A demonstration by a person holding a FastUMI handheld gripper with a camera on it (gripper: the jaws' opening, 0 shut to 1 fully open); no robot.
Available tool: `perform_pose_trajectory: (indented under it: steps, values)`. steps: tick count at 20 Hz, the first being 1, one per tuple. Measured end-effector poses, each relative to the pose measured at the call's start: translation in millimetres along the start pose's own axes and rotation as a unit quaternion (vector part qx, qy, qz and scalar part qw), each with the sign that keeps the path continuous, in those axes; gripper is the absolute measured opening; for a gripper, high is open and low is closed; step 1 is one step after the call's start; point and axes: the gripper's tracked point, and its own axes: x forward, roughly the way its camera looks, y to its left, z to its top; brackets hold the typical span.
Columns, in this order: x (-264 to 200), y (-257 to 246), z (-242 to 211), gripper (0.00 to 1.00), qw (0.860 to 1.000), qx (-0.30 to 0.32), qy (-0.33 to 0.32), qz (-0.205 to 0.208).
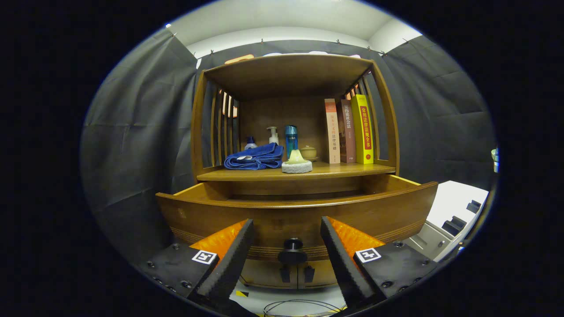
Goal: Pull open the drawer, take out the items inside it, and place them on the countertop above the cabinet.
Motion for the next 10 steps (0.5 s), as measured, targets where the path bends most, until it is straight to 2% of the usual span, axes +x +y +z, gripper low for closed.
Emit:
perform_pose_trajectory:
  steps: [10]
  values:
    - [21,-7,-16,0.99,0.999,-0.035,0.007,-0.031]
